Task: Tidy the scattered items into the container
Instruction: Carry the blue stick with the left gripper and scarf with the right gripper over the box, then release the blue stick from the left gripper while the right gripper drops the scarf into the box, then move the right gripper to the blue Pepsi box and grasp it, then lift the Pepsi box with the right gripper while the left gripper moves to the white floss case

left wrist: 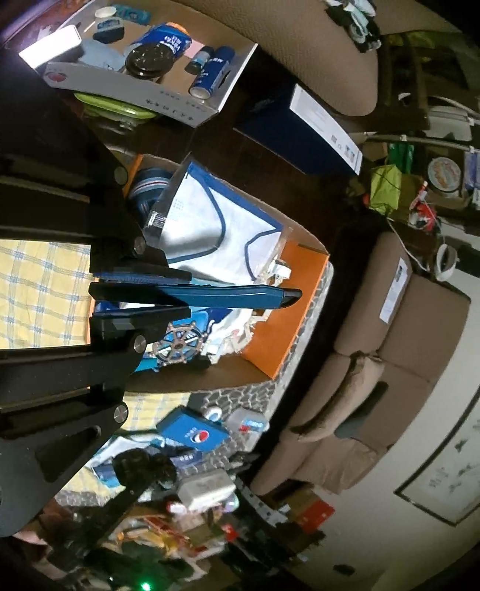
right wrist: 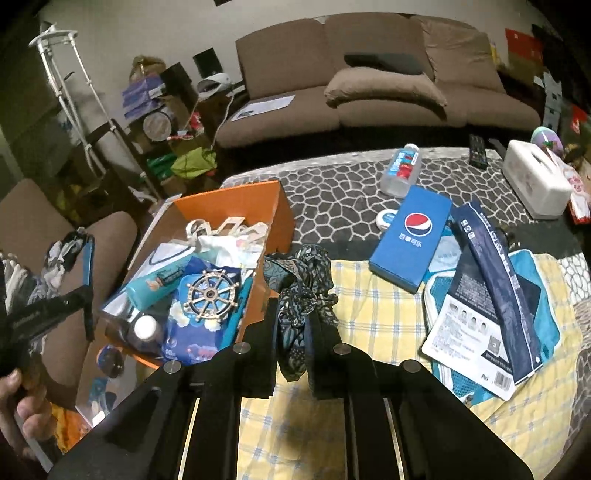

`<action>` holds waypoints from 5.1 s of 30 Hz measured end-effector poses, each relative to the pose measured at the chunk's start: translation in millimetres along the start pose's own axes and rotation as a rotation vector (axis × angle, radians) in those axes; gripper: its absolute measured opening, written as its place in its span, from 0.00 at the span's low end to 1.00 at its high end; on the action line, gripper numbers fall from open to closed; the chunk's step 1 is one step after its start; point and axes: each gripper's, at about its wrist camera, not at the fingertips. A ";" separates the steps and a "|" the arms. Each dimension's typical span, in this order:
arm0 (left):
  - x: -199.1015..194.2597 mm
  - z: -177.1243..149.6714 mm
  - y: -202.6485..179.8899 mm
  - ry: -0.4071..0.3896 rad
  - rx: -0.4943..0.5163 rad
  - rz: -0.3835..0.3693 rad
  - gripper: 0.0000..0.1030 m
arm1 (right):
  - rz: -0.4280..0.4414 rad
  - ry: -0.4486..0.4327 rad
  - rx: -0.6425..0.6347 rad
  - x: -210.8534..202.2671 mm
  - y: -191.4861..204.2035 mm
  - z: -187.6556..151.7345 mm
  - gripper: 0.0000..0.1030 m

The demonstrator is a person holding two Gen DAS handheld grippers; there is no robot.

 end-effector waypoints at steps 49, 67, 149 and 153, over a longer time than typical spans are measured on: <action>30.3 24.0 24.3 0.033 -0.093 -0.024 0.76 | 0.062 0.074 0.176 73.9 -27.3 26.9 0.91; 17.5 7.8 -8.1 0.064 -0.033 -0.069 0.87 | -0.293 0.086 0.152 37.8 -148.6 -13.1 0.91; 30.3 -40.4 -130.0 0.109 0.162 -0.210 0.90 | -0.201 0.254 0.063 27.5 -153.3 -4.1 0.83; 39.0 -46.3 -158.6 0.120 0.199 -0.272 0.91 | -0.287 0.074 0.148 -25.4 -182.4 36.9 0.84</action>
Point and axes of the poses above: each gripper's, at about its wrist camera, not at the fingertips, and x roughly the way its jaws point, y to its left, z to its top, and after that the axes turned 15 degrees about -y, right-handed
